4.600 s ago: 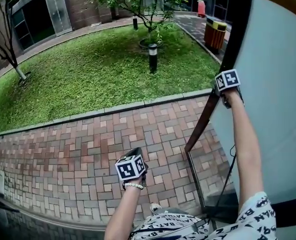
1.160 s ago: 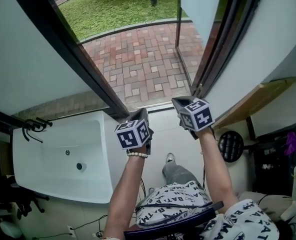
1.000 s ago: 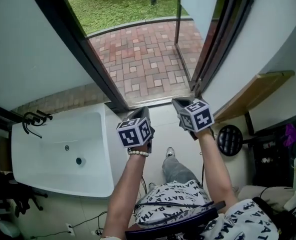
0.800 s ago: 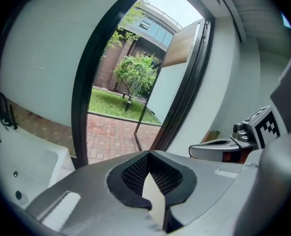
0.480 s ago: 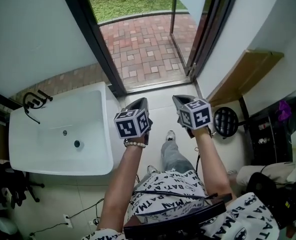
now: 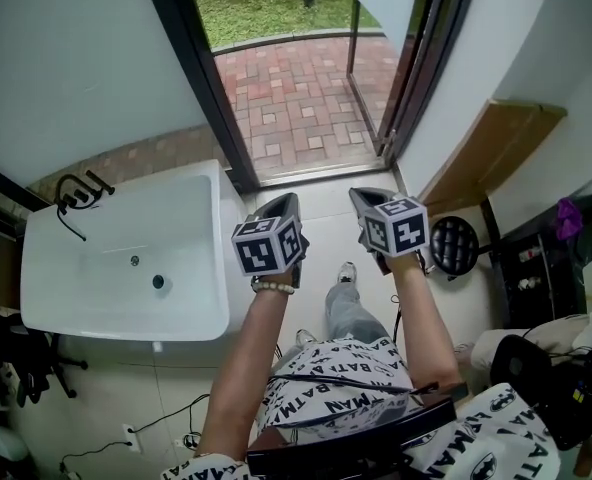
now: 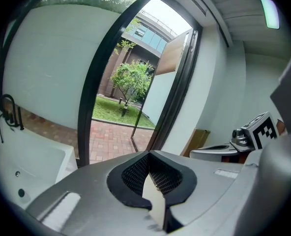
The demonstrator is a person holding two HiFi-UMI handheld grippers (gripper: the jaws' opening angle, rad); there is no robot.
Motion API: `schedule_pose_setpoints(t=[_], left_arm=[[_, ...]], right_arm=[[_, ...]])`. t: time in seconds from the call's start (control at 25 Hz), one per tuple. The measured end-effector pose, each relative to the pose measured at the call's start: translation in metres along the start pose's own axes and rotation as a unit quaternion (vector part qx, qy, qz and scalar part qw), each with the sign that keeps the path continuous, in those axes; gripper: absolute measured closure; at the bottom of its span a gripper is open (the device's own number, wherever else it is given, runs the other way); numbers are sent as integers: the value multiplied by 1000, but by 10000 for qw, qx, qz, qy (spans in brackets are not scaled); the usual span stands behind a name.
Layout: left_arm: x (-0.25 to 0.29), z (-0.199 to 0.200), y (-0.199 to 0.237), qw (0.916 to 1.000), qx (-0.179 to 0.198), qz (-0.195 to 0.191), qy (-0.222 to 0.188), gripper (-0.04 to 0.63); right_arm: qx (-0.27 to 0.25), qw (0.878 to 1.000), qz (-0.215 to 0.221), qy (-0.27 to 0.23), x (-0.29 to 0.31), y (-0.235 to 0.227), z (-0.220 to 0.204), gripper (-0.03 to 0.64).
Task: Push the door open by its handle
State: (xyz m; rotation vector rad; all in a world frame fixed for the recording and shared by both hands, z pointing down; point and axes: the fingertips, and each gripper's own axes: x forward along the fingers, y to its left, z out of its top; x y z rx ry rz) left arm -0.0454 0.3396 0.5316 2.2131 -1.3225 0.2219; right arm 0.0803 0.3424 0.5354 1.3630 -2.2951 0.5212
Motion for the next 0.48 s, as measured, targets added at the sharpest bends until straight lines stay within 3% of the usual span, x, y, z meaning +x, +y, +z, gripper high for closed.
schedule_pose_setpoints(t=[0.48], left_arm=[[-8,2,3,9999,76,76,-4,609]], right_arm=[[-20,9998,-122,-132,-6,3,3,612]])
